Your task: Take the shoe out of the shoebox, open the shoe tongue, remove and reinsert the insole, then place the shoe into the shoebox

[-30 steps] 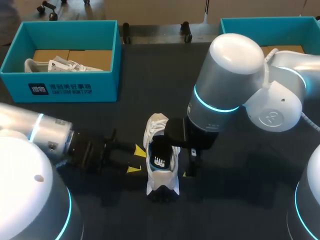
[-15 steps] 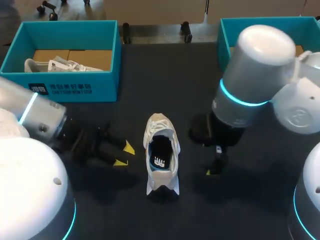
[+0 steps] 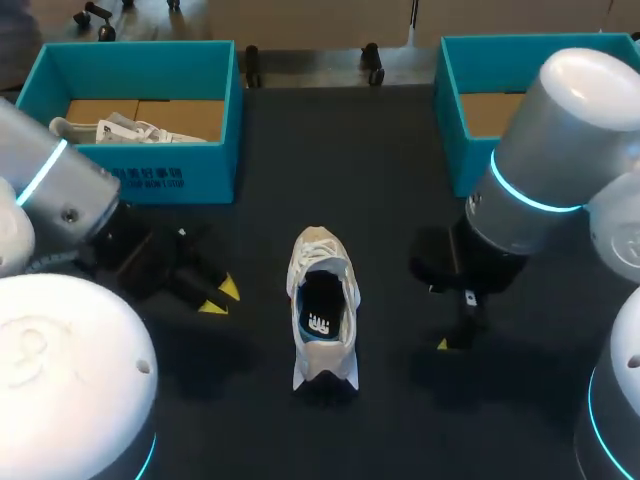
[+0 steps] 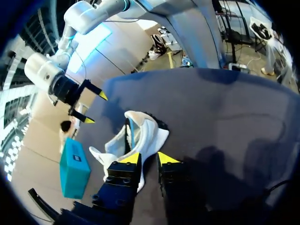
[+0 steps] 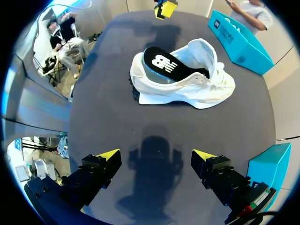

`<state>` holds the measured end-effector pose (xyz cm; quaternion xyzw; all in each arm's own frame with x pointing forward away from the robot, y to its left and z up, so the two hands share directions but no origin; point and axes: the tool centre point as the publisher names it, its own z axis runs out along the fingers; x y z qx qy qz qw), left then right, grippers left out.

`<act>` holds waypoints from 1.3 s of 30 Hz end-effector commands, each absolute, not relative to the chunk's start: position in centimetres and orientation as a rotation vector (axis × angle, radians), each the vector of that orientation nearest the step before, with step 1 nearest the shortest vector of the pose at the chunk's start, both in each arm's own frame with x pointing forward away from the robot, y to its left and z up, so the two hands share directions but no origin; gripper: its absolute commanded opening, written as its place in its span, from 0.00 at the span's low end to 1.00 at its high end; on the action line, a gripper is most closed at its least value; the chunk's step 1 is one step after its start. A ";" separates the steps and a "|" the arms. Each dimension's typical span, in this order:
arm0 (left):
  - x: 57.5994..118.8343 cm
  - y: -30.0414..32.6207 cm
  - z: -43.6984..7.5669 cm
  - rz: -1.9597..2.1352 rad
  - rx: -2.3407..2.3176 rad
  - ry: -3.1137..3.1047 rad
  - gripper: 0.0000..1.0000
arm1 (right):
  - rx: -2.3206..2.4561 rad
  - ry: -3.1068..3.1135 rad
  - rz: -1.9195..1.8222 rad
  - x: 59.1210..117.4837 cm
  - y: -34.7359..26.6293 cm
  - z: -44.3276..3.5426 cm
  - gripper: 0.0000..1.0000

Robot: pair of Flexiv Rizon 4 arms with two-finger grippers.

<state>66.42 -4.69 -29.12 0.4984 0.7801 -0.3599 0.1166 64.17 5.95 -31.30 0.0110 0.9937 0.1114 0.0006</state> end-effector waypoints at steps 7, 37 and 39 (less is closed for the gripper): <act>66.2 -2.8 -27.4 -1.123 1.482 2.435 0.00 | 0.035 3.117 0.355 64.0 5.8 -31.4 1.00; 66.3 -7.1 -24.7 -0.623 2.281 2.202 0.00 | 0.035 3.117 0.355 64.0 5.8 -31.4 1.00; 66.3 -7.1 -24.7 -0.623 2.281 2.202 0.00 | 0.035 3.117 0.355 64.0 5.8 -31.4 1.00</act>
